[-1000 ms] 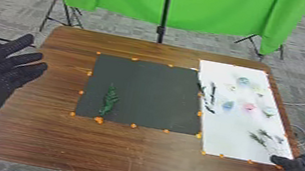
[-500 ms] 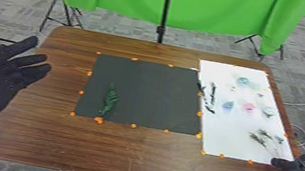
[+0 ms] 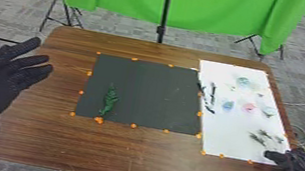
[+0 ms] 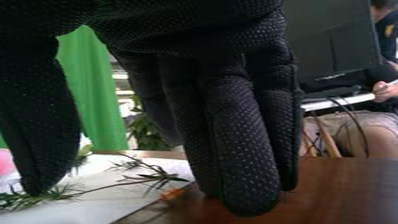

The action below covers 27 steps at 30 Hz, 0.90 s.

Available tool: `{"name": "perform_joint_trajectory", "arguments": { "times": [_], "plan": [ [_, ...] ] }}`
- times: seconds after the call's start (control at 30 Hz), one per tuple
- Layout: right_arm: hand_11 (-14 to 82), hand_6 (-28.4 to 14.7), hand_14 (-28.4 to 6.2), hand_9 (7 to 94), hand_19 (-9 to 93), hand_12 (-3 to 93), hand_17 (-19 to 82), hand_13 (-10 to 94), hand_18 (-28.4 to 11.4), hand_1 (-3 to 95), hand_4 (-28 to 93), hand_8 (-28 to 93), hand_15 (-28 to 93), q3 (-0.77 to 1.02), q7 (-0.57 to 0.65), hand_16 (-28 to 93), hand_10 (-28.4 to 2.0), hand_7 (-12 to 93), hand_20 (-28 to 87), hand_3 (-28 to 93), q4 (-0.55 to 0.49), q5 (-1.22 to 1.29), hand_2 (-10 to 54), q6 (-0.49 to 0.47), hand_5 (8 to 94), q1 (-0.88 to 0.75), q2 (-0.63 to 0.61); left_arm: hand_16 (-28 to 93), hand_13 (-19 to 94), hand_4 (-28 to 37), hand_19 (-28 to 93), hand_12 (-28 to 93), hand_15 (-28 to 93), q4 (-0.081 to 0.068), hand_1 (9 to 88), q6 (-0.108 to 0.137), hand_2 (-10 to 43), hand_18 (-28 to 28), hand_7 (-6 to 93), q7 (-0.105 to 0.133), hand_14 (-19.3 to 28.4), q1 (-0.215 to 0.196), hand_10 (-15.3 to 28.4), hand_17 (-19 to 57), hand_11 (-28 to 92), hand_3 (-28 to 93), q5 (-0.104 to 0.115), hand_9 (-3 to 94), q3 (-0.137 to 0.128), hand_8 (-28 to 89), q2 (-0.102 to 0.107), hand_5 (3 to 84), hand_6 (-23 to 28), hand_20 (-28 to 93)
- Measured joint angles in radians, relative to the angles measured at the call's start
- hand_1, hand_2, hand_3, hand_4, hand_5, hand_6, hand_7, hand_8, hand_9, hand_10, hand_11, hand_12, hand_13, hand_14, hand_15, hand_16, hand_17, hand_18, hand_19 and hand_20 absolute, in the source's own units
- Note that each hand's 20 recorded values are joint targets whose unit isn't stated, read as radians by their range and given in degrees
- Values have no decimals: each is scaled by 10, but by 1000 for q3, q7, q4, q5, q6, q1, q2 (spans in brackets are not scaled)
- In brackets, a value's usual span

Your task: Arrange flowers

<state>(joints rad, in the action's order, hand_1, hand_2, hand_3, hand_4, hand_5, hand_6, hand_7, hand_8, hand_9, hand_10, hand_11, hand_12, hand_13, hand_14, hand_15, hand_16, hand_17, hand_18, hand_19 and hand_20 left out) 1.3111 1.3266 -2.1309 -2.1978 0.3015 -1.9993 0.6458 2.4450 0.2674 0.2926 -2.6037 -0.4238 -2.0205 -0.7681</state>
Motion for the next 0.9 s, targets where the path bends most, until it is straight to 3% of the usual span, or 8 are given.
{"name": "perform_joint_trajectory", "arguments": {
  "times": [0.37,0.57,0.73,0.9],
  "plan": [
    [237,-65,-127,754,881,132,338,752,-239,370,-242,-104,578,-121,16,97,-172,90,-160,679,62,4,-79,-4,581,135,-35,-104,216,-283,537,102,513,-3,211,-1,79,251,150,-3,275,9,204,-111,286,769,0,296,5,-103,0,333,86,82],
    [262,-42,-105,822,883,146,350,784,-226,430,-268,-113,563,-153,23,112,-139,148,-135,694,83,1,-95,-35,721,170,-46,-104,216,-283,537,100,513,-3,212,0,80,250,150,-3,275,8,205,-110,286,768,0,296,5,-102,0,334,87,82],
    [277,-15,-78,904,898,178,368,837,-206,551,-282,29,555,-239,27,139,-106,213,-119,581,124,-38,-95,-55,839,241,-68,-104,217,-283,537,101,514,-3,211,0,80,250,149,-5,275,8,205,-110,286,768,0,297,4,-102,0,336,88,82],
    [301,1,-68,935,922,169,380,867,-200,560,-283,51,558,-319,26,163,-102,228,-112,602,142,-59,-95,-52,888,305,-78,-104,216,-283,537,101,514,-3,212,0,80,249,149,-7,275,9,205,-111,286,769,0,297,4,-102,0,338,90,82]
  ]
}}
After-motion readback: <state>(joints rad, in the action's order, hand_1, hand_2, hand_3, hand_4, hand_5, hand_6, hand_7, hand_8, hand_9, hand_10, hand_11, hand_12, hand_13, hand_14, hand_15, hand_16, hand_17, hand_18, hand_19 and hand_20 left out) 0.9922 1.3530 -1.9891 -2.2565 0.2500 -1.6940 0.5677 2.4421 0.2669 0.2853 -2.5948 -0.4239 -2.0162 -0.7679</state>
